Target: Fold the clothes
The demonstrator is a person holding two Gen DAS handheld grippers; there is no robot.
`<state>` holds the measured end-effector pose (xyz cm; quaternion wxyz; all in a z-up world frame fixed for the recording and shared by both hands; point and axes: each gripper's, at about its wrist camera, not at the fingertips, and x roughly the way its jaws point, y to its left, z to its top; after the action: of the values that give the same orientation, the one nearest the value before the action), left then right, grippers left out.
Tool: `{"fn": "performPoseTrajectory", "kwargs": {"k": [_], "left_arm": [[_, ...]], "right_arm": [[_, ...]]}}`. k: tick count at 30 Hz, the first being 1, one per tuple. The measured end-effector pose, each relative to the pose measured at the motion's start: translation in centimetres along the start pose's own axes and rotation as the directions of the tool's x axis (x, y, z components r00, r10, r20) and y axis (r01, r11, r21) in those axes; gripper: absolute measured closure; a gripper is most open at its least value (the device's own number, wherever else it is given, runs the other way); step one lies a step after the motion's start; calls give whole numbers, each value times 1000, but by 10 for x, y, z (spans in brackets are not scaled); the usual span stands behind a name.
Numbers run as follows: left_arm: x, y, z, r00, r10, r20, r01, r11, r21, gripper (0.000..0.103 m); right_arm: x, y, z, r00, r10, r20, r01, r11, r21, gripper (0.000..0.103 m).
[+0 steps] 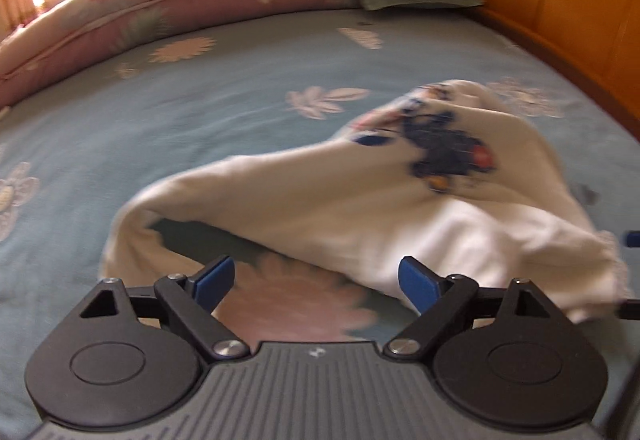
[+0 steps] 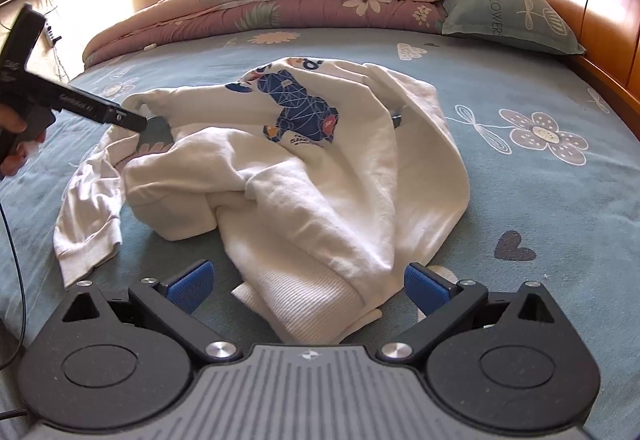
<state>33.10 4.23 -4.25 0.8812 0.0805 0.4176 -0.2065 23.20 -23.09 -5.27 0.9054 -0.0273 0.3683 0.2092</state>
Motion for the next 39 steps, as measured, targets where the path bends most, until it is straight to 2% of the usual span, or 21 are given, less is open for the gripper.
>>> {"fn": "performPoseTrajectory", "kwargs": {"k": [2,3,8,10,13,16,18,19,21,24,25,32,34,39], "left_arm": [[-2,-16,-11,998,-54,-12,55,998,5,13],[-4,-18,-17,998,-60,-11,59,998,-12,13],[-13,-10,-46,999,-36,5,37,989,-145,14],[-28,6,-56,1000,-2,22,7,974,-224,14],[-48,30,-74,998,59,25,-47,938,-344,14],[-49,34,-91,993,116,-10,-111,917,-382,14],[-44,28,-97,985,169,-45,-173,912,-373,14],[-40,27,-100,984,169,-53,-176,906,-385,14],[-33,27,-107,989,136,-50,-144,882,-449,14],[-27,29,-122,998,54,-11,-51,820,-571,11],[-27,27,-125,999,42,-1,-35,814,-579,10],[-39,6,-142,999,4,51,26,831,-556,6],[-39,3,-142,999,6,47,20,841,-540,5],[-35,0,-141,994,-66,85,104,803,-587,5]], "right_arm": [[-5,1,-2,1000,8,6,-8,1000,2,0],[-7,2,-3,1000,12,9,-12,1000,3,0],[-22,0,-7,1000,6,30,-7,1000,7,0],[-28,-1,-8,999,0,38,-1,1000,8,0],[-30,-5,-11,999,-3,36,2,1000,25,0],[-27,-5,-15,1000,1,26,-2,999,38,0],[-26,-1,-16,1000,10,21,-11,999,35,0],[-26,2,-16,1000,16,22,-16,1000,27,0],[-28,9,-15,999,26,26,-26,1000,10,0],[-35,15,-15,999,32,44,-31,999,-19,0],[-37,16,-15,998,34,45,-33,999,-21,0],[-35,10,-22,999,32,19,-32,999,10,0],[-34,11,-25,999,38,11,-38,999,10,0],[-33,14,-27,999,42,3,-42,999,-5,0]]}}
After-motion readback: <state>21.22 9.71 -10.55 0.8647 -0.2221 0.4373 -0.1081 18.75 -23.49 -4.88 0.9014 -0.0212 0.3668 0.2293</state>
